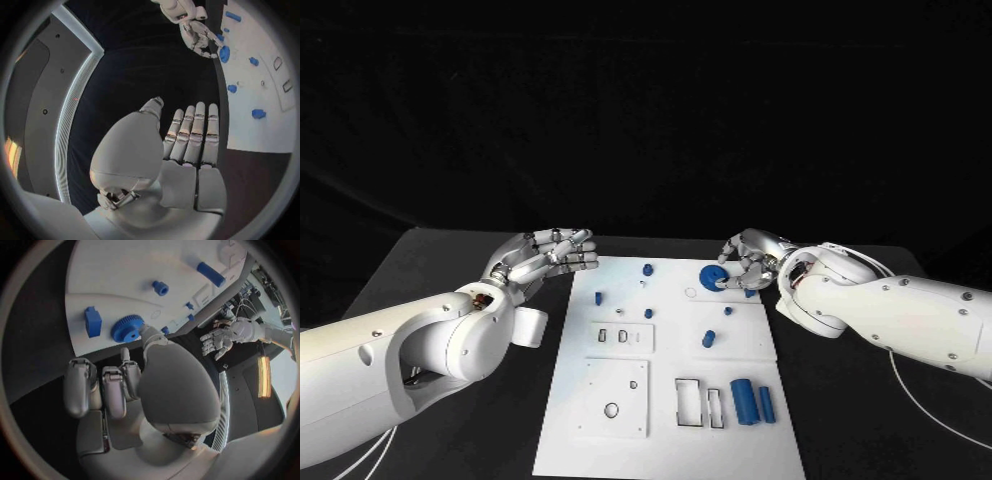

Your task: Assemble the parts on the task board

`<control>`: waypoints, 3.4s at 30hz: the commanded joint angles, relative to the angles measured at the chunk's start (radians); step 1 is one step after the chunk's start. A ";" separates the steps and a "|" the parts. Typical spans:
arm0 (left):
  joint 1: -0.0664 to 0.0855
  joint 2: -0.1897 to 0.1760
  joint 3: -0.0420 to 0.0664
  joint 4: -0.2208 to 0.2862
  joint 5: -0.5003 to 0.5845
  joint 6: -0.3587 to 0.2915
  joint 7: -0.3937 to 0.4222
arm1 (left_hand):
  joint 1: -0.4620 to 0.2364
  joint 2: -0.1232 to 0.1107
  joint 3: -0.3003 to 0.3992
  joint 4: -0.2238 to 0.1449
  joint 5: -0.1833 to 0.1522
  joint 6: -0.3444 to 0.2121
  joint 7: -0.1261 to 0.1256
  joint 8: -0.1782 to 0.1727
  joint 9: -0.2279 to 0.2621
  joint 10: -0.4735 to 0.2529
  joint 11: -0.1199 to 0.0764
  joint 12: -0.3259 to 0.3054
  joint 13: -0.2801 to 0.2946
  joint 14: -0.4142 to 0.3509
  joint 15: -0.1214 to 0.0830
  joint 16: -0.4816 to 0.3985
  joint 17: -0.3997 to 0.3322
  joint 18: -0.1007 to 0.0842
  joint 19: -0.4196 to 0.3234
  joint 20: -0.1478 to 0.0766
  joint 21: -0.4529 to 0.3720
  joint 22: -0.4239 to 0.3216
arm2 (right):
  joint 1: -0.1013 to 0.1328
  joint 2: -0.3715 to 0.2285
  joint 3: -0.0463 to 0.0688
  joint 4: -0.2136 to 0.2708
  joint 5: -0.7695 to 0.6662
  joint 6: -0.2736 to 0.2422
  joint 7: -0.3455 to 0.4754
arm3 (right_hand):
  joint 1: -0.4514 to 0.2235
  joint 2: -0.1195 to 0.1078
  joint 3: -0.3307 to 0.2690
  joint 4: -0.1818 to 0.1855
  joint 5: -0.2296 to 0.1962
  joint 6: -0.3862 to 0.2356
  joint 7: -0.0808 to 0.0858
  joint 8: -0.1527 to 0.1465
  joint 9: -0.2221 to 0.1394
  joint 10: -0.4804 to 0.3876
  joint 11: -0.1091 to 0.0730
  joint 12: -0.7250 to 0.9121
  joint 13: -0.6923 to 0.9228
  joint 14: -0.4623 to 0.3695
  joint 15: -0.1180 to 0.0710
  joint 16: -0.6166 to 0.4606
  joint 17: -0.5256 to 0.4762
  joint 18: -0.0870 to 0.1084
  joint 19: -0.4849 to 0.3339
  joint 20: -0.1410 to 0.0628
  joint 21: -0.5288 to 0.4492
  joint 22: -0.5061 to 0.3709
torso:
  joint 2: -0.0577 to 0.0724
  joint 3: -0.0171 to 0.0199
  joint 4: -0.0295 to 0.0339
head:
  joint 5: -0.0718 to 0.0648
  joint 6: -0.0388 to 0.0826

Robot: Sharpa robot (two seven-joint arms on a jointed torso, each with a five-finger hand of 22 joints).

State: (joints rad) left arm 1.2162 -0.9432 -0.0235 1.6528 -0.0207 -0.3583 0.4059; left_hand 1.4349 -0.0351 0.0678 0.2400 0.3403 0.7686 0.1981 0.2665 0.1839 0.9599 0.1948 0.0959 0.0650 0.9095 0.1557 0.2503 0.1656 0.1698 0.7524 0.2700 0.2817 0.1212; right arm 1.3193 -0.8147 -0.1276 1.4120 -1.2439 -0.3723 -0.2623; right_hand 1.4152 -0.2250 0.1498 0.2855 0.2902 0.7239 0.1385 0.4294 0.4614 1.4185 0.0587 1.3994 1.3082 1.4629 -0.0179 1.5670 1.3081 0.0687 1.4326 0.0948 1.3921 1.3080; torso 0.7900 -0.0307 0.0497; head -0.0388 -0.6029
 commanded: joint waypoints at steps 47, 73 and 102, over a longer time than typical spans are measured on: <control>0.001 0.002 0.001 0.002 -0.010 0.024 -0.001 | 0.006 -0.004 -0.006 0.002 -0.003 0.006 0.035 -0.005 -0.002 0.007 0.004 -0.006 0.000 0.000 0.006 -0.007 0.001 0.011 0.008 -0.001 -0.007 -0.003 | -0.020 0.048 -0.001 -0.042 -0.079 -0.035 -0.025 | 0.024 0.043 0.235 -0.021 -0.063 0.176 -0.031 -0.011 -0.041 0.063 -0.030 0.075 0.145 0.108 -0.018 0.004 0.263 -0.016 0.020 -0.021 0.027 0.078 | -0.002 -0.0004 -0.0008 | 0.003 -0.010; 0.001 0.004 0.001 0.003 -0.008 0.027 -0.009 | 0.005 -0.002 -0.007 0.004 -0.006 0.005 0.036 -0.006 -0.003 0.005 0.004 -0.009 -0.001 -0.001 0.006 -0.009 0.001 0.011 0.009 -0.001 -0.008 -0.005 | -0.009 0.108 0.000 0.102 -0.345 -0.170 -0.067 | -0.013 0.003 0.272 -0.025 -0.075 0.192 -0.034 -0.027 -0.039 0.068 -0.032 0.079 0.150 0.108 -0.021 0.004 0.263 -0.021 0.030 -0.025 0.038 0.095 | -0.002 -0.0028 0.0028 | 0.003 -0.001; 0.001 0.006 0.001 0.007 -0.008 0.020 -0.011 | 0.006 -0.001 -0.008 0.006 -0.009 0.005 0.036 -0.007 -0.003 0.005 0.005 -0.012 -0.001 -0.004 0.007 -0.012 0.001 0.010 0.009 0.000 -0.010 -0.007 | -0.053 0.280 -0.008 -0.032 -0.405 -0.118 -0.060 | -0.014 0.000 0.280 -0.028 -0.075 0.190 -0.033 -0.034 -0.041 0.065 -0.032 0.074 0.145 0.108 -0.021 0.004 0.263 -0.020 0.028 -0.025 0.035 0.091 | 0.000 -0.0001 0.0005 | 0.013 -0.010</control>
State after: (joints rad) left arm 1.2164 -0.9391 -0.0233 1.6561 -0.0259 -0.3489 0.3904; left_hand 1.4349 -0.0352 0.0650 0.2429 0.3363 0.7686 0.1981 0.2665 0.1814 0.9635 0.1984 0.0878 0.0650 0.9059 0.1593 0.2424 0.1655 0.1698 0.7524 0.2699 0.2777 0.1157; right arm 1.2671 -0.5371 -0.1357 1.3851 -1.6201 -0.5120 -0.3239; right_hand 1.3989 -0.2256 0.4244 0.2591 0.2103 0.8786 0.1395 0.3934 0.4145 1.4666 0.0321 1.4744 1.3073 1.4648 -0.0342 1.5668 1.3074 0.0584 1.4610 0.0733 1.4300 1.3077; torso 0.7900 -0.0324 0.0507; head -0.0274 -0.6135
